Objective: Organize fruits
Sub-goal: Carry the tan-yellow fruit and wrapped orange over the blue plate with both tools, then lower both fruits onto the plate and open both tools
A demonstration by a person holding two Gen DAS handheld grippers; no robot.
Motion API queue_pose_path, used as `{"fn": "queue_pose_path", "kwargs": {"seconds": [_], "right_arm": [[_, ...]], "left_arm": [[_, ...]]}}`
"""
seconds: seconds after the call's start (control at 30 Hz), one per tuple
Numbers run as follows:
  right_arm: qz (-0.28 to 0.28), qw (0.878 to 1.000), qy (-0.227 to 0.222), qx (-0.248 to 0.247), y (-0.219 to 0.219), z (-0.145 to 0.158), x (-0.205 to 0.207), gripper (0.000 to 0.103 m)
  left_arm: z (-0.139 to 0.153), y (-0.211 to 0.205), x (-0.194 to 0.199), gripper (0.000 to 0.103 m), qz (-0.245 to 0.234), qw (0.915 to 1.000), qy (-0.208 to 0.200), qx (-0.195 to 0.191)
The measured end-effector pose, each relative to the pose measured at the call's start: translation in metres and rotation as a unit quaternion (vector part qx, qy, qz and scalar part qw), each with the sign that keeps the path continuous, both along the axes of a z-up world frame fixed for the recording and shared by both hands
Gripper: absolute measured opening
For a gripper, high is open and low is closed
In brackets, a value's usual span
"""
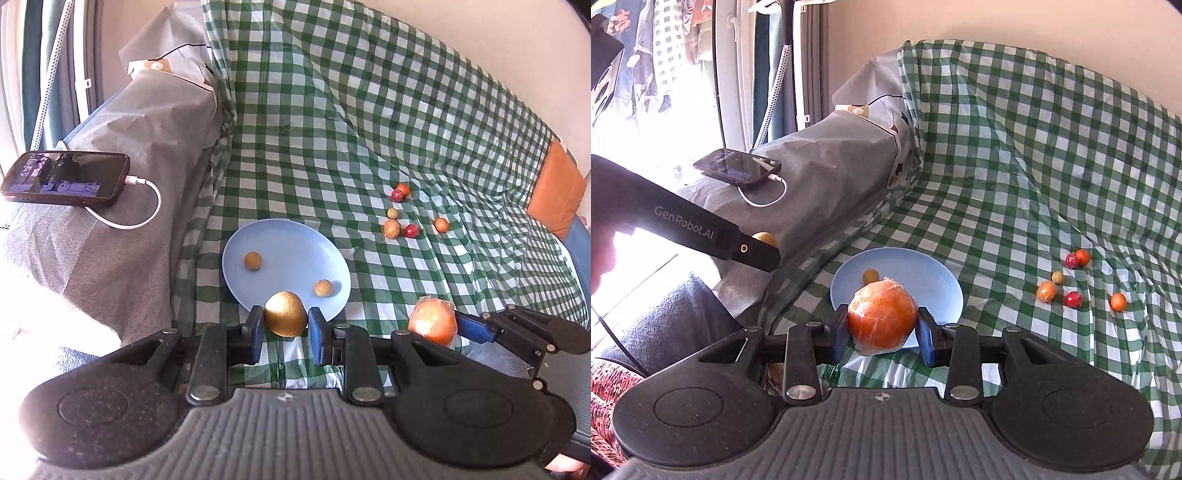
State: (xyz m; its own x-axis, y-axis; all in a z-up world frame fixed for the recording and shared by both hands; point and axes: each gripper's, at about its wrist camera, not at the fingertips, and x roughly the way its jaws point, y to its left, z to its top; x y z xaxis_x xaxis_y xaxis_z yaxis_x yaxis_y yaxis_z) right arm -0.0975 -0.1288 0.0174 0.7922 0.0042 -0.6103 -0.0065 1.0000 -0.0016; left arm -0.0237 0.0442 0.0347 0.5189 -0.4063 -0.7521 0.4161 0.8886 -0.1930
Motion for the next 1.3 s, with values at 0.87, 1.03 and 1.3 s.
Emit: {"fn": "queue_pose_path", "kwargs": {"seconds": [0.87,1.03,1.3], "right_arm": [[-0.02,0.999,0.044,0.007,-0.038,-0.056,0.099,0.039],[-0.018,0.998,0.062,0.003,-0.048,-0.077,0.128,0.039],[-0.011,0.996,0.093,-0.008,-0.052,-0.109,0.163,0.039]], "left_arm": [[-0.048,-0.074,0.117,0.028,-0.006,0.9986,0.028,0.045],[-0.075,-0.091,0.144,0.028,-0.013,0.9968,0.037,0.07],[-0.12,-0.108,0.174,0.027,-0.025,0.9923,0.066,0.102]]}}
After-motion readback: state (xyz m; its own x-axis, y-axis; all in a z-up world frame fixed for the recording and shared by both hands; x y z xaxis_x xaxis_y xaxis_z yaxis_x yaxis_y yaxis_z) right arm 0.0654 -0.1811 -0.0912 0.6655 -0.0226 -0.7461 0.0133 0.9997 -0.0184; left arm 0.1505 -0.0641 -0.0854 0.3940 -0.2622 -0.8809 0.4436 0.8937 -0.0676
